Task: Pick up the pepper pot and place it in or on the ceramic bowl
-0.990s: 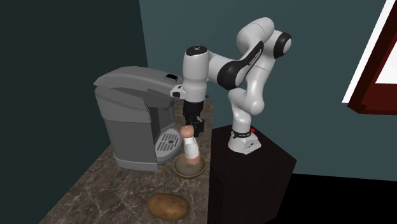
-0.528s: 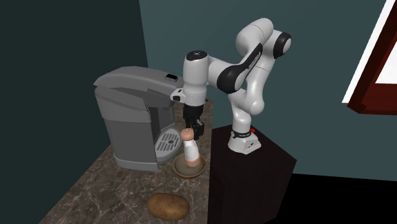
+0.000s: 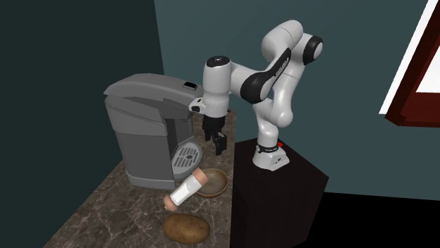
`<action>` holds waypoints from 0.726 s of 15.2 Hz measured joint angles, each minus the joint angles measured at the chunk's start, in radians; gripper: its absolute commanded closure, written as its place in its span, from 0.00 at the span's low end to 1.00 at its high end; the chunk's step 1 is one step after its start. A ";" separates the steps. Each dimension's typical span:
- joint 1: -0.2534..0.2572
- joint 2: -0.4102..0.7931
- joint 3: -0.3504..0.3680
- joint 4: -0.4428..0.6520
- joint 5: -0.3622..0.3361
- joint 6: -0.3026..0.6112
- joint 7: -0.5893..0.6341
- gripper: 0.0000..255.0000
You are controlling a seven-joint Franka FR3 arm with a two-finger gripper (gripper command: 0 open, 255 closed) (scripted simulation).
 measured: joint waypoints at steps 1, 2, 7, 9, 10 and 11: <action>-0.001 0.002 0.000 0.016 -0.001 -0.014 0.000 0.00; 0.001 -0.007 -0.001 0.037 0.002 -0.042 -0.001 0.00; 0.003 -0.019 -0.005 0.109 0.004 -0.127 -0.004 0.00; 0.003 -0.019 -0.005 0.112 0.004 -0.130 -0.004 0.00; 0.003 -0.019 -0.005 0.113 0.004 -0.130 -0.004 0.00; 0.003 -0.019 -0.005 0.113 0.004 -0.131 -0.004 0.00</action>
